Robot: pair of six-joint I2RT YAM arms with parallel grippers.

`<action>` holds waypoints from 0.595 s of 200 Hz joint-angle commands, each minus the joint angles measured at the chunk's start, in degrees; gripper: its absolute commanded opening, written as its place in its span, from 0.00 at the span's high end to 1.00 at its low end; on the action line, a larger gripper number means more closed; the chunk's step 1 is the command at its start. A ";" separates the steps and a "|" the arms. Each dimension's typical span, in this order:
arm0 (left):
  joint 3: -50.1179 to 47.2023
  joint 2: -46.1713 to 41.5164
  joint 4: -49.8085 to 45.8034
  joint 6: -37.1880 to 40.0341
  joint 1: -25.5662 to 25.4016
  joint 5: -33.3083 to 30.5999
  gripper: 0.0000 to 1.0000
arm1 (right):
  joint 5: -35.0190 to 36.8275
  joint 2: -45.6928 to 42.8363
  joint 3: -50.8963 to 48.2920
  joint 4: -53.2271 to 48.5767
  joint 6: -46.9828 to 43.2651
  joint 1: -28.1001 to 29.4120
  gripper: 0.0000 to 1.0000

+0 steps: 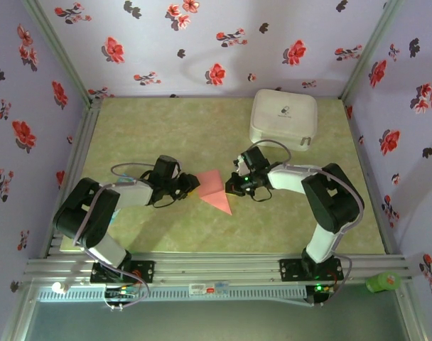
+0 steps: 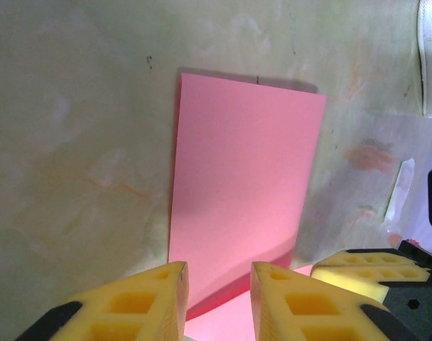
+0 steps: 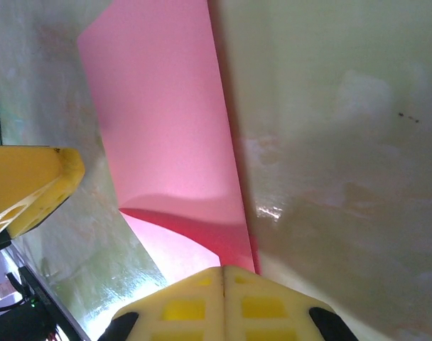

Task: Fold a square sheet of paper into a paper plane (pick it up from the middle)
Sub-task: Fourth fold the wing at the center of the table.

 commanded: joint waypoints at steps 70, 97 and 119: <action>0.60 2.50 3.00 -1.78 0.73 2.61 0.65 | -6.30 -4.29 -5.44 11.12 4.28 -1.97 0.98; 0.58 2.56 2.93 -1.90 0.78 2.52 0.63 | -7.36 -4.77 -7.06 14.29 5.73 -2.39 0.98; 0.47 2.23 2.65 -1.95 0.81 2.16 0.61 | -8.14 -5.21 -8.48 17.24 7.40 -2.91 0.99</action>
